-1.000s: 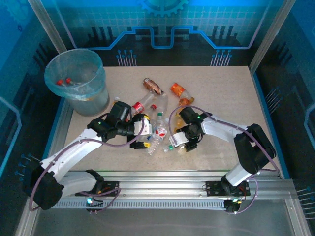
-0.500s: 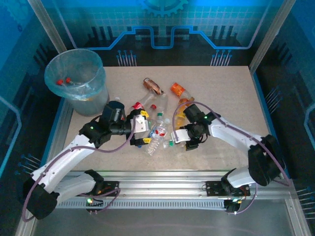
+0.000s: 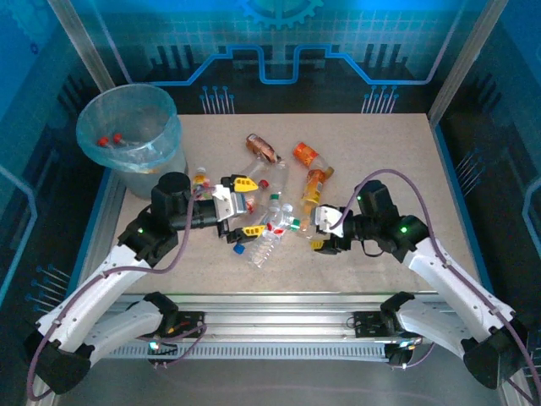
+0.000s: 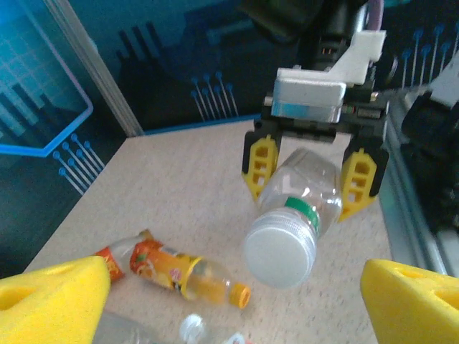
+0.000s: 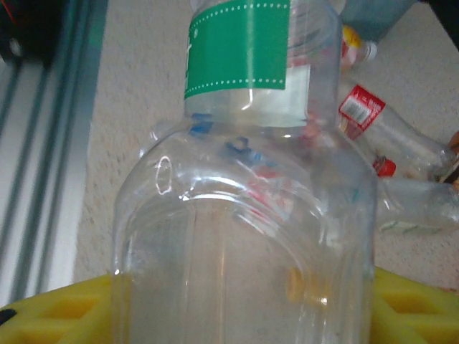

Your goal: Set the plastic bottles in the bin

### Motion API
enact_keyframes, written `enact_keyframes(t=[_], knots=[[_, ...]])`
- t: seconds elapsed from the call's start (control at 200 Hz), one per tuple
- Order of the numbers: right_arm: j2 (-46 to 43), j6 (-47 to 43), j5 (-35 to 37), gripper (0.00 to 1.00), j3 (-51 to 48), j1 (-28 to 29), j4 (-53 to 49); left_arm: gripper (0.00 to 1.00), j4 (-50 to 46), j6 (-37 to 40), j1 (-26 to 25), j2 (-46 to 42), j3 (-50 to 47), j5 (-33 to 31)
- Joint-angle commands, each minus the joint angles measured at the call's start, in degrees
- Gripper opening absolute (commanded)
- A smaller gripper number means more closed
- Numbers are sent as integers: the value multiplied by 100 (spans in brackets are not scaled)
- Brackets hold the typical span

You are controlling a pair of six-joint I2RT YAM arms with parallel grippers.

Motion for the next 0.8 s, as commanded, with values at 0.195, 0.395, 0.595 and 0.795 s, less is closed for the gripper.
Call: enact_keyframes(t=[0.195,0.395,0.595,0.795], knots=[[-151,1434,-1502,65,706,-110,743,85,925,-935,-32,5,602,1386],[-23,1448,-2231,64,935,-100,824,73,762,-1266,-31,266,978,1876],[-28,1476,-2412,64,893,11,991,70,1185,-1697,-49,278,706,1826],[53,1415,-2368,64,1023,198,937,72,1501,-1703,-171,146,394,1689]])
